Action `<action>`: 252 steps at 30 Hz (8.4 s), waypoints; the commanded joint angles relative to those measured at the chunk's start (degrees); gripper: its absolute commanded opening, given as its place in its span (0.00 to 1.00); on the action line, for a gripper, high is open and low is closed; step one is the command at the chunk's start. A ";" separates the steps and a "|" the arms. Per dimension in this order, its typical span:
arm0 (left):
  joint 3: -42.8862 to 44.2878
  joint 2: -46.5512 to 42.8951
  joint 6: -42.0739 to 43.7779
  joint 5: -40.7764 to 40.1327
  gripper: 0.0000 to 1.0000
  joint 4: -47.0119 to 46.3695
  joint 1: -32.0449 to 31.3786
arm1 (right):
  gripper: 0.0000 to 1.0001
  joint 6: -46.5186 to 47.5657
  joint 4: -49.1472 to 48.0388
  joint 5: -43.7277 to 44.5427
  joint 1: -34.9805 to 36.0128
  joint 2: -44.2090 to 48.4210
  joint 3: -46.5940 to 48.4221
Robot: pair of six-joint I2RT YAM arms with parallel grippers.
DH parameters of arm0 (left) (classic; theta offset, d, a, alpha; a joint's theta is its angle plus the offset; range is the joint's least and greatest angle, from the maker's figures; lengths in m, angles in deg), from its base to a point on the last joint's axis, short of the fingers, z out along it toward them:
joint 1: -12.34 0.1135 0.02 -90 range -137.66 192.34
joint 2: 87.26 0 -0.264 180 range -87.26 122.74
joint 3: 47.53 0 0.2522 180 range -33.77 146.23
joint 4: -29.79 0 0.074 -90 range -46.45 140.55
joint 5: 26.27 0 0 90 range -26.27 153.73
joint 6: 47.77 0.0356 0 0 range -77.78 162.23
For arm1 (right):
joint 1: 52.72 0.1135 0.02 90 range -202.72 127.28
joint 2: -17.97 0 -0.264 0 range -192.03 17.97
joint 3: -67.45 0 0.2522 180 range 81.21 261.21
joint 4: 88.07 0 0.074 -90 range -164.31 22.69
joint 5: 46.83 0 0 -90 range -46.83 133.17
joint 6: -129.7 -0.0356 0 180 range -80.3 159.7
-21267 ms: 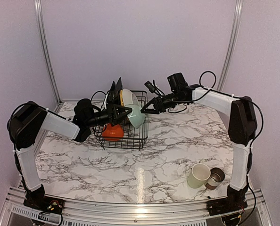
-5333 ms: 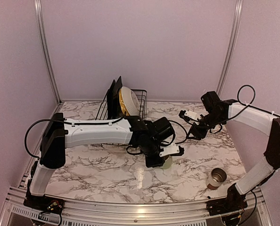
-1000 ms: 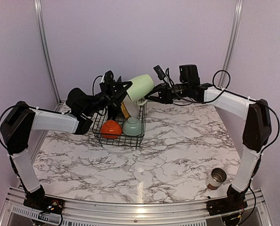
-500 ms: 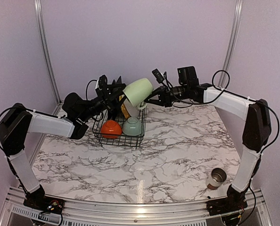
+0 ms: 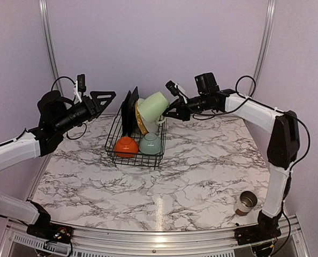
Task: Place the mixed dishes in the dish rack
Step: Turn the cup upside down over the dish rack, then move the cup to the dish rack.
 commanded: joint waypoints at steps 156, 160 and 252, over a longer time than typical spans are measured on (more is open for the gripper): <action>5.84 5.91 32.56 -13.68 0.67 36.64 8.02 | 0.59 20.38 30.57 38.00 19.46 -15.75 28.58; 5.83 5.89 32.57 -13.69 0.67 36.65 8.07 | 0.62 20.20 26.42 38.42 22.10 -19.53 31.89; 6.27 5.64 32.27 -17.88 0.67 38.36 8.05 | 0.77 17.65 16.80 43.12 24.29 -18.76 28.41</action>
